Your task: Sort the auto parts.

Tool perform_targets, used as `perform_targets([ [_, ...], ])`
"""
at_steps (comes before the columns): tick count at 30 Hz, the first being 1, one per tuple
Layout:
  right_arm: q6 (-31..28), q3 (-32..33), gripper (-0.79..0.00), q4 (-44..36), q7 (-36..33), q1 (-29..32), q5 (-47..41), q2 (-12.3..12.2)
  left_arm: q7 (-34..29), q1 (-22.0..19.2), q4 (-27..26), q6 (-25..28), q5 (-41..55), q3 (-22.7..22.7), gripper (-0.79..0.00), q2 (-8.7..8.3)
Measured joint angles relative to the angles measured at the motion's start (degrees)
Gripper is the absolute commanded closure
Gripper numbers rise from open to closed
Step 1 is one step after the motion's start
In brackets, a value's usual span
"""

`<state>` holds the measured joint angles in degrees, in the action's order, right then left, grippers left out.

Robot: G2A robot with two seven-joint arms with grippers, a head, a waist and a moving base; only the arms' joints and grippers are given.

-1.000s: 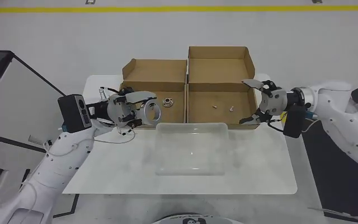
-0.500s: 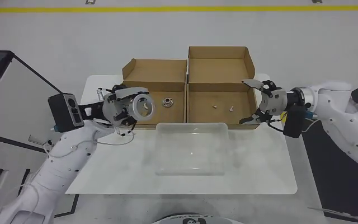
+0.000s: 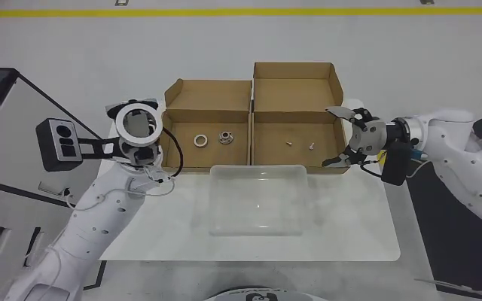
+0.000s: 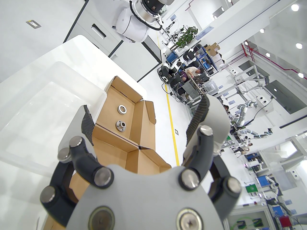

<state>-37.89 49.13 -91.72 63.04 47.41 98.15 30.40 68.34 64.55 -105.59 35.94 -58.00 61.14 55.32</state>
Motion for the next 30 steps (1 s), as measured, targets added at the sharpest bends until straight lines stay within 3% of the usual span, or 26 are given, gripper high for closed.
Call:
perform_targets([
  [10,0.0,0.0,-0.785,0.0,0.0,0.0,0.0,0.0,0.1,1.1,-1.7,-0.1,5.9,-0.2,0.0,1.59],
  [24,0.0,0.0,-0.785,0.0,0.0,0.0,0.0,0.0,-3.3,0.6,0.2,3.3,-5.9,0.6,0.0,2.56],
  [30,0.0,0.0,-0.785,0.0,0.0,0.0,0.0,0.0,-2.5,1.6,-0.1,2.5,-0.9,0.4,0.0,3.27],
])
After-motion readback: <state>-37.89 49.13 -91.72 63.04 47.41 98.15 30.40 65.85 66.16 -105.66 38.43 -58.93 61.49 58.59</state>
